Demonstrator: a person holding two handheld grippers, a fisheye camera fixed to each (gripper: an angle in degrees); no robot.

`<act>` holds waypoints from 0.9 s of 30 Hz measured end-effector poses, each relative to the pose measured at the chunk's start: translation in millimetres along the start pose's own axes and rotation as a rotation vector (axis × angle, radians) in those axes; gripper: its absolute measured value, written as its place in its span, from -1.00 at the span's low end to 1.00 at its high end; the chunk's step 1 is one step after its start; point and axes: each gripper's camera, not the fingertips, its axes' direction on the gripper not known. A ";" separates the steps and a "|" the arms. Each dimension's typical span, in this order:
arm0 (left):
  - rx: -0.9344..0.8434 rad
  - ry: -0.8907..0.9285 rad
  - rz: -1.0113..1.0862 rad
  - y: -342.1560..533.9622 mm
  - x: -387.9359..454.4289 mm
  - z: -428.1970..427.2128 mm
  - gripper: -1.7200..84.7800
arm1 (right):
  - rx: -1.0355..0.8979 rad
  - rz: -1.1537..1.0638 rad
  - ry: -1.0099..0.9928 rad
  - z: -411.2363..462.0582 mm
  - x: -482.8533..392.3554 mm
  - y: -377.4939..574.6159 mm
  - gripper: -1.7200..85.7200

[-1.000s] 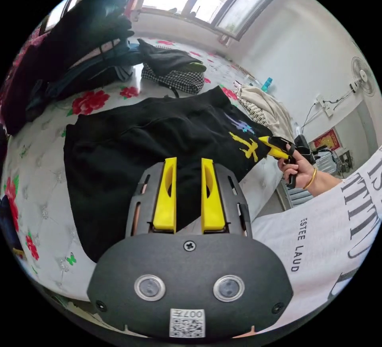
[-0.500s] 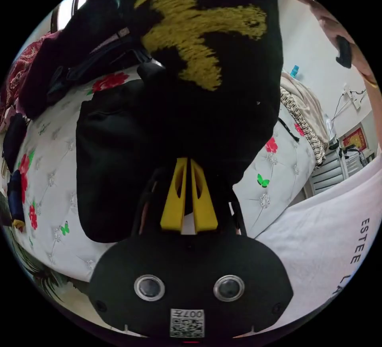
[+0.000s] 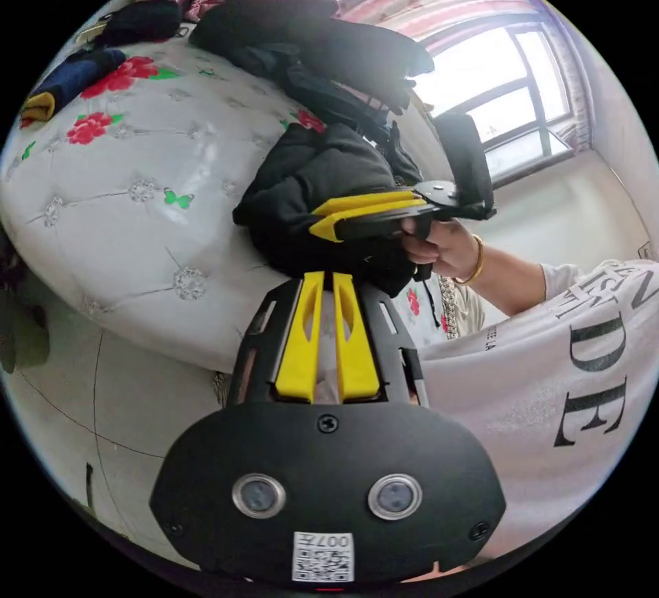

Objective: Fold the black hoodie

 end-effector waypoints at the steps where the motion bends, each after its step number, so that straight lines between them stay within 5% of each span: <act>1: 0.020 -0.002 -0.016 -4.7 -6.7 -4.6 -0.86 | 0.015 0.020 -0.036 -3.5 3.8 3.6 -0.79; 5: 0.109 -0.064 -0.070 -40.9 -45.5 -27.0 -0.77 | 0.263 0.090 -0.247 -73.3 37.1 62.0 -0.76; 9: 0.072 -0.022 -0.046 -93.0 -92.5 -17.4 -0.68 | 0.598 0.449 -0.338 -135.4 161.1 198.3 -0.72; 15: -0.129 0.188 0.053 -221.2 -140.5 82.8 -0.56 | 0.835 0.900 -0.585 -78.2 287.7 372.0 -0.64; 23: -0.555 0.490 0.045 -270.6 -146.3 309.7 -0.69 | 0.713 0.872 -0.905 28.0 338.5 369.8 -0.68; 27: -0.505 0.520 0.142 -268.2 -94.5 327.7 -0.74 | 0.797 0.731 -0.829 -35.8 321.1 390.9 -0.74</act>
